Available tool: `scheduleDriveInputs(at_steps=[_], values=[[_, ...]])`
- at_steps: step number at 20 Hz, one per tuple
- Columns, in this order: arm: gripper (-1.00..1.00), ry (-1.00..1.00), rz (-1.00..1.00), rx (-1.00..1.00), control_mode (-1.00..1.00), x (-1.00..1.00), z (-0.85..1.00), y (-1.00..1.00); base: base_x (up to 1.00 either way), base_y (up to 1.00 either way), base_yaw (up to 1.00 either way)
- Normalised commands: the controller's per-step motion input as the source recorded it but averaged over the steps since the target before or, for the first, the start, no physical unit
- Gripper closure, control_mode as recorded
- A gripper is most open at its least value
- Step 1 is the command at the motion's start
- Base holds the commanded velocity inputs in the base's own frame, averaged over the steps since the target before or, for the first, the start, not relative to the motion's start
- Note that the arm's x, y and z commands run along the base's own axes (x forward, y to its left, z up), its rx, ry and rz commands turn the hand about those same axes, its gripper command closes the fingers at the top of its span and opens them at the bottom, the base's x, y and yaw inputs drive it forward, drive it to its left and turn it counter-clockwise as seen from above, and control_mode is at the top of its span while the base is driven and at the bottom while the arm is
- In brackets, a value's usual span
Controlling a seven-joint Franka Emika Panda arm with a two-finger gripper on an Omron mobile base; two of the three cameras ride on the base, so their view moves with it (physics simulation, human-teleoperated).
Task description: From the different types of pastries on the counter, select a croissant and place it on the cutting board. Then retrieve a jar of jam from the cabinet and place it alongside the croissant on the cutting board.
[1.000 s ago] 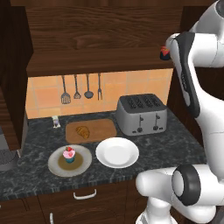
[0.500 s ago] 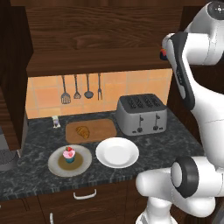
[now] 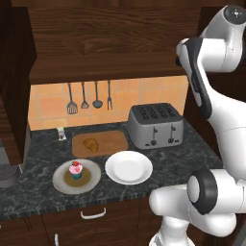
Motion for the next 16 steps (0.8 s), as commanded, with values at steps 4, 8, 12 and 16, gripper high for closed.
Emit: scheduleDriveInputs(at_steps=[4, 8, 12, 16], values=[[-1.00, 0.00, 0.00, 0.00, -1.00, 0.35, 0.00, -0.04, 0.00, 0.00, 0.00], [-1.00, 0.00, 0.00, 0.00, -1.00, 0.19, -0.01, -0.04, 0.00, 0.00, 0.00], [-1.00, 0.00, 0.00, 0.00, -1.00, 0.08, -0.09, -0.13, 0.00, 0.00, 0.00], [-1.00, 0.00, 0.00, 0.00, -1.00, 0.18, -0.13, -0.08, 0.00, 0.00, 0.00]])
